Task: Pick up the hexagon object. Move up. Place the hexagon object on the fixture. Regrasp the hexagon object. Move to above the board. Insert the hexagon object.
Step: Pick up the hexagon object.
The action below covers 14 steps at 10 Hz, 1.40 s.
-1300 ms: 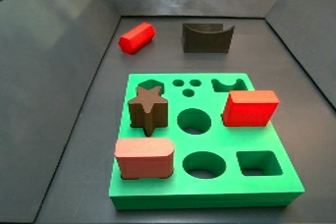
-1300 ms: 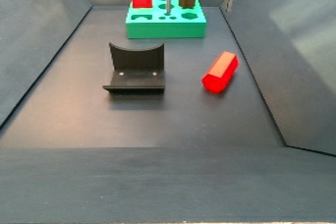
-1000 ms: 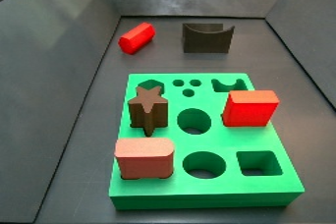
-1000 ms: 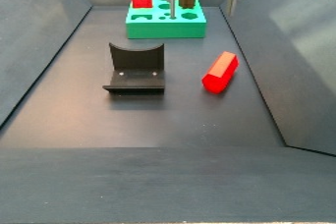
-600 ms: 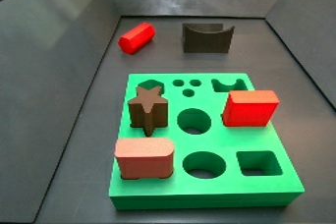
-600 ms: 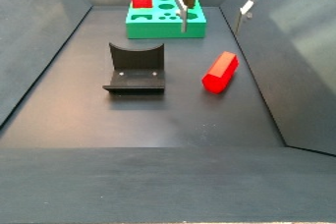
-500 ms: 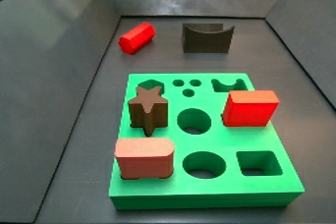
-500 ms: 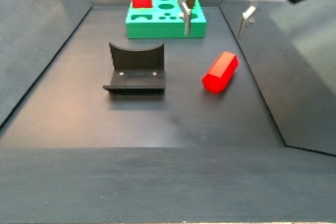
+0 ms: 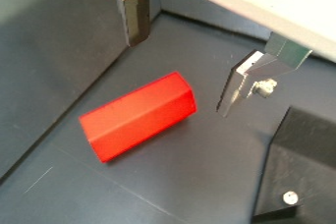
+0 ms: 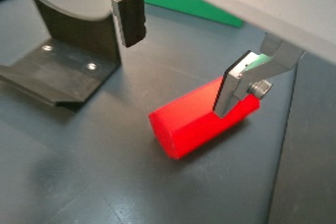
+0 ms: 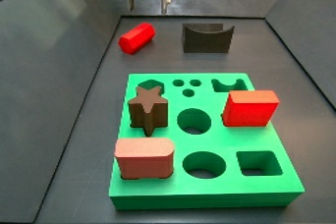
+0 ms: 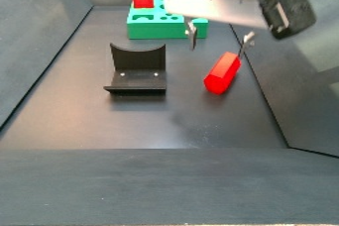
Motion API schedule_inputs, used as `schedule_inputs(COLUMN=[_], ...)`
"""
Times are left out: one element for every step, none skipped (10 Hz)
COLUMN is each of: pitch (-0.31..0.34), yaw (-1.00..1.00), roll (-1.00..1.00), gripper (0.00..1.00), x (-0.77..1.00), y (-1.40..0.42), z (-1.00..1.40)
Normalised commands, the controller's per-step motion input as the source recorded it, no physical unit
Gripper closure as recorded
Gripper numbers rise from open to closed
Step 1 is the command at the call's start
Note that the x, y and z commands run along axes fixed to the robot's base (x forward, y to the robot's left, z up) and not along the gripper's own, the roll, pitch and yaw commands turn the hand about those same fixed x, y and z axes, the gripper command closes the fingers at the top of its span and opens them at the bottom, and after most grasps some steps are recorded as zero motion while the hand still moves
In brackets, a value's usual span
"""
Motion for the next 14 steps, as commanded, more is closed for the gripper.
schedule_inputs(pitch=[-0.09,-0.077,-0.083,-0.09,-0.116,-0.127,-0.126,-0.147,-0.114,-0.01,0.0,0.0,0.0,0.0], yaw=[-0.41,-0.37,-0.36,-0.36,-0.35,-0.35,-0.33,-0.3,-0.21,0.0,0.0,0.0,0.0,0.0], roll=[0.05,0.06,0.07,0.07,0.08,0.09,0.08,0.07,0.0,0.0,0.0,0.0,0.0,0.0], gripper=[0.0,0.0,0.0,0.0,0.0,0.0,0.0,0.0,0.0,0.0,0.0,1.0,1.0,1.0], x=[-0.09,-0.06,-0.05,-0.01,0.0,-0.02,-0.02,-0.08,-0.1,0.0,0.0,0.0,0.0,0.0], y=[0.0,0.0,0.0,0.0,0.0,0.0,0.0,0.0,0.0,0.0,0.0,0.0,0.0,0.0], z=[-0.59,-0.58,-0.58,-0.57,-0.6,-0.63,-0.65,-0.68,-0.46,0.0,0.0,0.0,0.0,0.0])
